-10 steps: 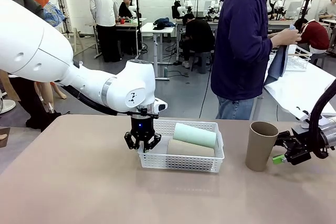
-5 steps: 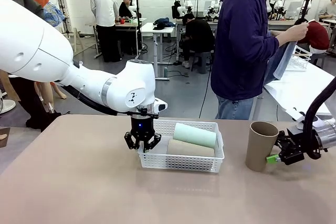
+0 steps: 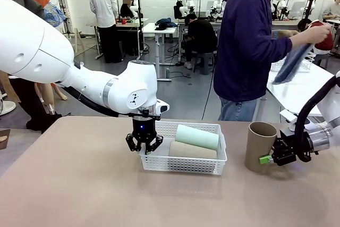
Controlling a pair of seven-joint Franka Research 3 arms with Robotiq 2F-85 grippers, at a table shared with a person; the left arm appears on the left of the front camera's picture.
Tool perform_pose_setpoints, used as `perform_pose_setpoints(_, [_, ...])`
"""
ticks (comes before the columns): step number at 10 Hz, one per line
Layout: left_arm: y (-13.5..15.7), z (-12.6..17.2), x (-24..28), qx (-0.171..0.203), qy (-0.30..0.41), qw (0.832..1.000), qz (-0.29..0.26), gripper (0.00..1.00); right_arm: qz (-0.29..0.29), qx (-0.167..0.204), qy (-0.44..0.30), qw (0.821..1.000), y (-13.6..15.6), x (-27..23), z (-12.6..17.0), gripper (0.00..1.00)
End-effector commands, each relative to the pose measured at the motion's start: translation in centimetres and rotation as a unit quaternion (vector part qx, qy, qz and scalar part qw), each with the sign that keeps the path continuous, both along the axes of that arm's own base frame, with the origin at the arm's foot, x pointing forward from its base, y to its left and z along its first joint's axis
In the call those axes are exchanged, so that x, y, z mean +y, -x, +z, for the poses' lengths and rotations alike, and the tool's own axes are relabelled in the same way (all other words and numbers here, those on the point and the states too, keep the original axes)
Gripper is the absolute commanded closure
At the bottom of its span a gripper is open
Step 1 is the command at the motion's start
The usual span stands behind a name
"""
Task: Clean and organize the cups into the basket.
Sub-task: Pick up the Reusable plastic cup from the right side of the table and stack it inside the Organizing basket in the center of the table.
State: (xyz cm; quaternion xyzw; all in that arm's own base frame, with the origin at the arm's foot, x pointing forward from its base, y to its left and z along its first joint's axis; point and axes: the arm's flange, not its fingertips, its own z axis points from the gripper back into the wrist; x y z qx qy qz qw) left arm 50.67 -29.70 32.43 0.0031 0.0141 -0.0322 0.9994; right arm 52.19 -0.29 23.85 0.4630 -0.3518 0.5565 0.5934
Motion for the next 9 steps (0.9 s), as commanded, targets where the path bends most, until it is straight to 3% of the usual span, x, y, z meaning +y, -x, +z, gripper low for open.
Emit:
perform_pose_setpoints(1, [0.23, -0.13, 0.16, 0.002, -0.003, 1.000, -0.005, 1.00, -0.007, -0.013, -0.019, 1.000, -0.70, 0.55, -0.32, 0.00])
perform_pose_setpoints(3, [0.23, -0.13, 0.16, 0.002, -0.003, 1.000, -0.005, 1.00, 0.011, -0.022, -0.026, 0.999, -0.73, 0.87, -0.64, 0.00])
perform_pose_setpoints(6, [0.23, -0.13, 0.16, 0.002, -0.003, 1.000, -0.005, 1.00, 0.024, -0.029, -0.029, 0.999, -0.65, 0.81, -0.72, 0.88])
perform_pose_setpoints(7, [0.23, -0.13, 0.16, 0.002, -0.003, 1.000, -0.005, 1.00, 0.024, -0.030, -0.031, 0.999, -0.58, 0.75, -0.71, 1.00])
perform_pose_setpoints(9, [0.23, -0.13, 0.16, 0.002, -0.003, 1.000, -0.005, 1.00, 0.024, -0.032, -0.032, 0.999, -0.50, 0.65, -0.75, 1.00])
